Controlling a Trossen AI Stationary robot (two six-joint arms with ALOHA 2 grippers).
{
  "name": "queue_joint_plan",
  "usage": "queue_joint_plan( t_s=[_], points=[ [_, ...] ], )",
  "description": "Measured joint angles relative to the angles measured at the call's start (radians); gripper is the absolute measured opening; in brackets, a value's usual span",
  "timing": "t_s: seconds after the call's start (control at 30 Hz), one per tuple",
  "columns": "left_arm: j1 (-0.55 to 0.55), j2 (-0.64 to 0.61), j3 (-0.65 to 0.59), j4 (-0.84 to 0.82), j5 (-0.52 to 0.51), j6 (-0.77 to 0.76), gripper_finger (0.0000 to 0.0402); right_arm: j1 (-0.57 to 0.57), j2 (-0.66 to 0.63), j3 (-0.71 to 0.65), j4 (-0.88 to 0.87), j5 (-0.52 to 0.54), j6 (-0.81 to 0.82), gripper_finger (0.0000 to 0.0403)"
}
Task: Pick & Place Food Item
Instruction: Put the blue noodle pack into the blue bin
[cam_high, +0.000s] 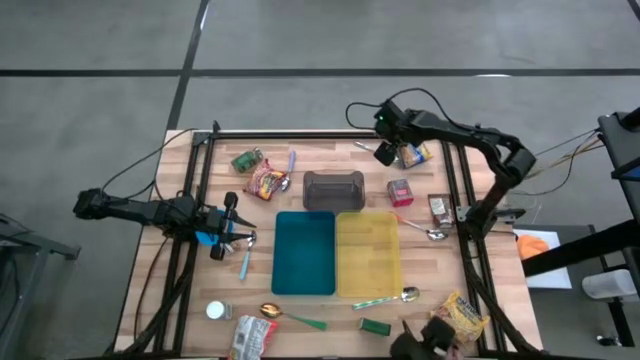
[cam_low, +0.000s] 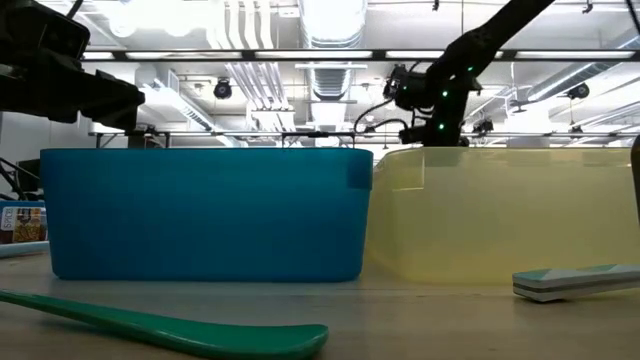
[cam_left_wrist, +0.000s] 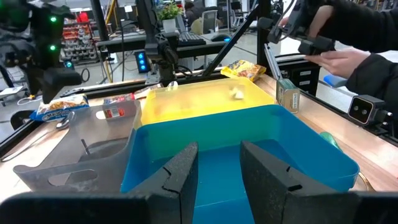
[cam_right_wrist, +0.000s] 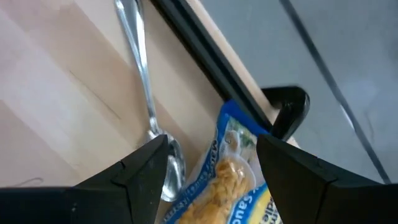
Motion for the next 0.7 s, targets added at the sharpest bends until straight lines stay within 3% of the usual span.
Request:
queue_joint_plan(
  t_s=[0.37,0.7],
  points=[
    [0.000,0.000,0.000,0.000,0.000,-0.003,0.0120,-0.017,0.154,0.104,-0.090,0.041,-0.028,0.0244],
    [0.000,0.000,0.000,0.000,0.000,-0.003,0.0120,-0.028,0.164,0.099,-0.081,0.105,-0.042,0.0244]
  ],
)
